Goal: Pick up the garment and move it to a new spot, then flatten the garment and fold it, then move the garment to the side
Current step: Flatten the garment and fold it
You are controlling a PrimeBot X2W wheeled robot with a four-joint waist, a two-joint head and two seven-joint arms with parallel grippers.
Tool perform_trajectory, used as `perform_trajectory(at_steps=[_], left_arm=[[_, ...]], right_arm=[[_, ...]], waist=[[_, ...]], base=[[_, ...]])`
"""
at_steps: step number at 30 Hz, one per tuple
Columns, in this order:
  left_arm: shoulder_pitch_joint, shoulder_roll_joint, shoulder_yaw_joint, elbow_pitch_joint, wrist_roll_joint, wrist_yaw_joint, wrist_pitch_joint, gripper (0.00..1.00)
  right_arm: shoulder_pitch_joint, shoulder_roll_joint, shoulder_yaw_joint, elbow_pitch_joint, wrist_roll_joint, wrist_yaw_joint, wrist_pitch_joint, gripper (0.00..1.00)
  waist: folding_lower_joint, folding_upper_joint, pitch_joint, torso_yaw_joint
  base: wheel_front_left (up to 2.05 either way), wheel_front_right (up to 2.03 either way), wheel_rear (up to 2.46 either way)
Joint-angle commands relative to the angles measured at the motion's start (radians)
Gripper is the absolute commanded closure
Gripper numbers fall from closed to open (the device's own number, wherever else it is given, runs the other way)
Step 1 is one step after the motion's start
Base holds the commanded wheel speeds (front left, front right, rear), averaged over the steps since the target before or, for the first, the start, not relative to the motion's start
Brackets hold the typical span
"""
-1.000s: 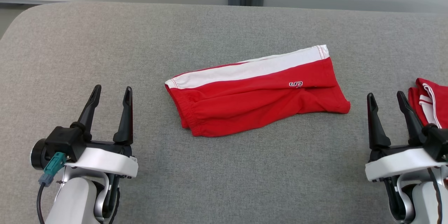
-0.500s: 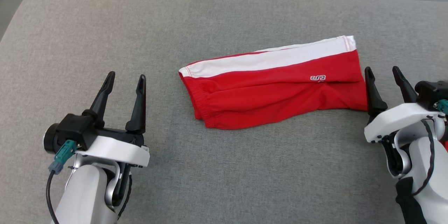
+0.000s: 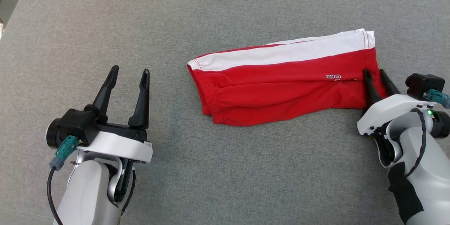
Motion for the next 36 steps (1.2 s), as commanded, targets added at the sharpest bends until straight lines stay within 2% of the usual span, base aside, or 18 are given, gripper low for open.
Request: perform_trajectory(at_steps=[1, 9, 15, 24, 32, 36], left_arm=[[-0.021, 0.000, 0.009, -0.001, 0.005, -0.002, -0.003, 0.00], [-0.013, -0.009, 0.028, -0.003, 0.021, -0.010, -0.003, 0.00], [0.004, -0.013, 0.037, -0.001, 0.033, -0.017, -0.003, 0.00], [0.019, -0.012, 0.048, -0.010, 0.047, -0.019, -0.003, 0.00], [0.011, -0.012, 0.040, -0.003, 0.051, -0.022, -0.003, 0.00], [0.020, -0.015, 0.037, -0.008, 0.045, -0.024, -0.003, 0.00]], right_arm=[[0.021, 0.010, 0.015, 0.032, 0.024, 0.000, -0.001, 1.00], [0.069, -0.036, 0.021, -0.024, 0.121, 0.000, -0.054, 1.00], [0.167, -0.038, 0.010, -0.170, 0.189, 0.000, -0.070, 1.00], [0.319, -0.008, -0.006, -0.361, 0.185, 0.000, -0.067, 1.00], [0.312, -0.001, -0.025, -0.431, 0.156, 0.000, -0.051, 1.00], [0.291, 0.014, 0.001, -0.523, 0.105, 0.000, -0.050, 1.00]], waist=[[0.0000, 0.0000, 0.001, -0.004], [0.0000, 0.0000, -0.007, -0.033], [0.0000, 0.0000, -0.028, -0.057], [0.0000, 0.0000, -0.052, -0.100], [0.0000, 0.0000, -0.066, -0.101], [0.0000, 0.0000, -0.075, -0.091]], base=[[0.00, 0.00, 0.00], [0.00, 0.00, 0.00], [0.00, 0.00, 0.00], [0.00, 0.00, 0.00], [0.00, 0.00, 0.00], [0.00, 0.00, 0.00]])
